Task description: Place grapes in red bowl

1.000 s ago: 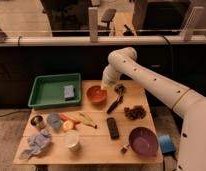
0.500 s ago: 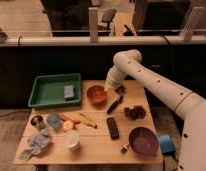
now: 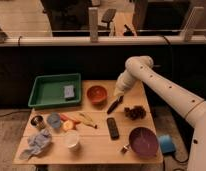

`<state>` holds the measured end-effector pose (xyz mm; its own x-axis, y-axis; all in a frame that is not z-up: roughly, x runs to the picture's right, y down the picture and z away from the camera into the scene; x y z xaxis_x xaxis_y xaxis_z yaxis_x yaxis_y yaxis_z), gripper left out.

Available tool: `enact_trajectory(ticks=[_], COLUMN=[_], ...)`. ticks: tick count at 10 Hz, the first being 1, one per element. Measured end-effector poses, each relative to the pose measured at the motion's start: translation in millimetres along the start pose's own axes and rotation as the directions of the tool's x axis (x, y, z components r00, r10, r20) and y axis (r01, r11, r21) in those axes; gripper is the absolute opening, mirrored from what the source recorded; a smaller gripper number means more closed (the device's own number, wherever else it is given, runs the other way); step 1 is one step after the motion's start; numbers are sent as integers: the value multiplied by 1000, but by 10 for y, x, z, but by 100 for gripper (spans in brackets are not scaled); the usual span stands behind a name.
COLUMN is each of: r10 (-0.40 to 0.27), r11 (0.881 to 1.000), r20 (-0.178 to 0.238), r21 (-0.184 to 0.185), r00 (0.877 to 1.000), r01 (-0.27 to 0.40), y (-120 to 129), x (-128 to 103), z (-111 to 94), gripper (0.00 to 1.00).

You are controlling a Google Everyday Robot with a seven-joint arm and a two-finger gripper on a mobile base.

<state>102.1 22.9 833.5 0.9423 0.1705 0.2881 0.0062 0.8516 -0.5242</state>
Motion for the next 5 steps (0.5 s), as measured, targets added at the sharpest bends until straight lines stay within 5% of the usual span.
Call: enact_trajectory(ticks=[5], r10=[15], r11=[999], r20=[-54], r21=[-37], r00=[998], r01=[-17], y=[87], x=[446], z=[113], gripper=[80])
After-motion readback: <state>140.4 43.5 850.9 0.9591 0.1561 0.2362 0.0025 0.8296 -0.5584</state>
